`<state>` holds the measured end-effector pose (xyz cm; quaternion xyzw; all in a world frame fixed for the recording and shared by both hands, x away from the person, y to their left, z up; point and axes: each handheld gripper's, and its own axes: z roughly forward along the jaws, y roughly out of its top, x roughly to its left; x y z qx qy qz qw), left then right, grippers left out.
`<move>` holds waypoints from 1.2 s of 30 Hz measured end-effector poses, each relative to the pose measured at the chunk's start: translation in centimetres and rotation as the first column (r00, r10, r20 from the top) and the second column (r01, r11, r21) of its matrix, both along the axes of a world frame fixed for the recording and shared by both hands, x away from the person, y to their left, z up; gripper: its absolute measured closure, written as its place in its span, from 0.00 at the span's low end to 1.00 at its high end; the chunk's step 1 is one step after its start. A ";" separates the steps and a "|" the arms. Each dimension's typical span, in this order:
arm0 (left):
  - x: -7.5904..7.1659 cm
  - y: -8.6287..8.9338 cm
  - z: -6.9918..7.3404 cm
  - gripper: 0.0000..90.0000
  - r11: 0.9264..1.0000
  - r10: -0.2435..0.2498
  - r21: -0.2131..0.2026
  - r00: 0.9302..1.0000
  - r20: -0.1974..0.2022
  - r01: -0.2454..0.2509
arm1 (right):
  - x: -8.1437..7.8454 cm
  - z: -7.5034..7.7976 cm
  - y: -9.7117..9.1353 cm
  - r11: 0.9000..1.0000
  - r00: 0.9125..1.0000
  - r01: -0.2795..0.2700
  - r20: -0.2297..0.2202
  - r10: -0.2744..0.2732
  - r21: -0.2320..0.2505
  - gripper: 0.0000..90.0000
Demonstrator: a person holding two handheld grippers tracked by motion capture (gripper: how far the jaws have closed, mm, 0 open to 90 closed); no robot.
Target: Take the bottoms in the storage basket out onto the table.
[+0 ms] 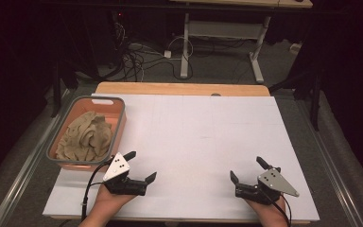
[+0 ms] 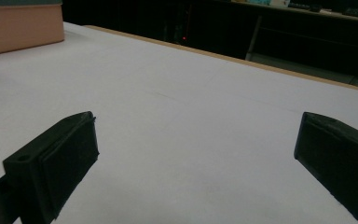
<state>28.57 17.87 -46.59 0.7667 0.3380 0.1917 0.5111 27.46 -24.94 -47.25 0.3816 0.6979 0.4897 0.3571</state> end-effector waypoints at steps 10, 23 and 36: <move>-0.3 1.2 1.7 0.00 1.000 0.005 -0.014 1.000 -0.011 -0.005 | 0.0 0.0 0.0 1.000 1.000 -0.001 0.000 0.001 0.001 0.00; -0.4 3.5 3.3 0.00 0.998 0.042 -0.039 0.999 0.001 -0.042 | -0.1 0.0 0.1 1.000 1.000 0.000 0.000 0.000 -0.004 0.00; -0.4 6.6 4.4 0.00 0.992 0.112 -0.050 0.994 0.008 -0.112 | -0.1 -0.1 0.3 1.000 1.000 -0.003 0.000 0.003 -0.006 0.00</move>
